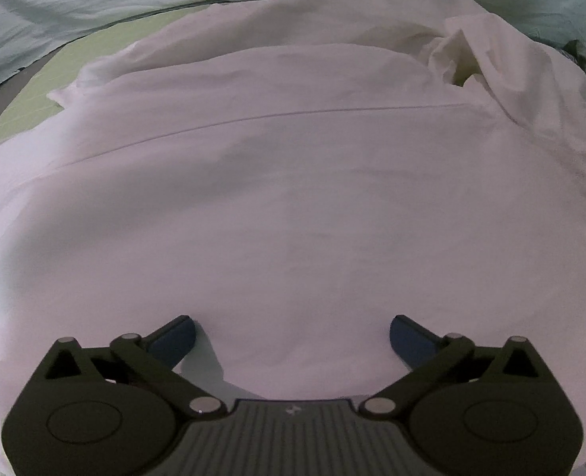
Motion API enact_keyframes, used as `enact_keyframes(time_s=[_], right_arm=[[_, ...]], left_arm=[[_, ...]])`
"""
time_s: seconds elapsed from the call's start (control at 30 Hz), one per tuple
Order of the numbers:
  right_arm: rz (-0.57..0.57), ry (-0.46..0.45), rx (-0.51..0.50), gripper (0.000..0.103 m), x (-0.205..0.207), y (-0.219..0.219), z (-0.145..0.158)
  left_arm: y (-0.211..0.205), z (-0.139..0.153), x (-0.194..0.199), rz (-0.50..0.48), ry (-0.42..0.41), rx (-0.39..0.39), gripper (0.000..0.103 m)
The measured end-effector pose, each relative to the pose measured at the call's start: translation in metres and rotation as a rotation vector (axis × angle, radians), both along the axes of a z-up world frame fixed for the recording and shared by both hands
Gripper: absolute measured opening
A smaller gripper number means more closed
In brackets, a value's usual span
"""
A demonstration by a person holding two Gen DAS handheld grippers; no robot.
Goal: Fold clothes
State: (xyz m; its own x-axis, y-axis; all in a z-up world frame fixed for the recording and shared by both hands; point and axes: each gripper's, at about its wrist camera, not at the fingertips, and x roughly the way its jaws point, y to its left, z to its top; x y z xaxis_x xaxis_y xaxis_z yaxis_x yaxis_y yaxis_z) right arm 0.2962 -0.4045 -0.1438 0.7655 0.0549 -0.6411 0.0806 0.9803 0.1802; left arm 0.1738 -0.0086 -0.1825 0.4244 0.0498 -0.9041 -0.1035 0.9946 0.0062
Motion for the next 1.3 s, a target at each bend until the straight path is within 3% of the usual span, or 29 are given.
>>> enact_keyframes(time_s=[0.1, 0.17, 0.2, 0.33, 0.4, 0.63, 0.73, 0.87, 0.9, 0.93, 1.1, 1.2, 1.3], right_arm=[[-0.039, 0.164, -0.043, 0.02, 0.015, 0.003, -0.027], [-0.103, 0.148, 0.002, 0.033, 0.002, -0.008, -0.026], [-0.152, 0.138, 0.032, 0.047, -0.008, -0.015, -0.023], [-0.322, 0.142, 0.159, 0.052, -0.051, -0.052, -0.013], [-0.385, 0.167, 0.274, 0.053, -0.073, -0.069, -0.016], [-0.553, 0.242, 0.884, 0.058, -0.123, -0.09, -0.057], [-0.577, 0.238, 0.993, 0.061, -0.116, -0.081, -0.069], [-0.565, 0.208, 0.97, 0.059, -0.097, -0.072, -0.071], [-0.563, 0.205, 0.949, 0.033, -0.093, -0.071, -0.068], [-0.567, 0.174, 0.914, 0.016, -0.093, -0.07, -0.062], [-0.482, -0.063, 0.667, 0.014, -0.113, -0.064, -0.008], [-0.503, -0.099, 0.582, 0.013, -0.137, -0.07, 0.007], [-0.562, -0.062, 0.459, 0.013, -0.158, -0.086, 0.001]], left_arm=[[0.001, 0.0, 0.001, -0.005, 0.002, 0.001, 0.103], [0.001, -0.001, 0.001, -0.005, 0.001, 0.0, 0.103], [0.001, -0.001, 0.002, -0.005, 0.0, 0.0, 0.103], [0.0, -0.002, 0.002, 0.001, -0.002, 0.001, 0.103], [-0.002, -0.002, 0.002, 0.004, -0.003, 0.003, 0.103], [-0.005, -0.002, -0.002, 0.013, -0.014, 0.004, 0.103], [-0.006, -0.002, -0.002, 0.011, -0.015, 0.003, 0.103], [-0.005, -0.001, -0.002, 0.003, -0.012, 0.002, 0.103], [-0.005, -0.001, -0.001, 0.0, -0.011, 0.001, 0.103], [-0.005, -0.001, -0.002, -0.003, -0.011, 0.0, 0.103], [-0.005, 0.0, -0.008, -0.053, -0.01, -0.016, 0.103], [-0.021, 0.001, -0.02, -0.167, -0.006, -0.021, 0.103], [-0.03, 0.003, -0.035, -0.251, -0.002, -0.032, 0.103]])
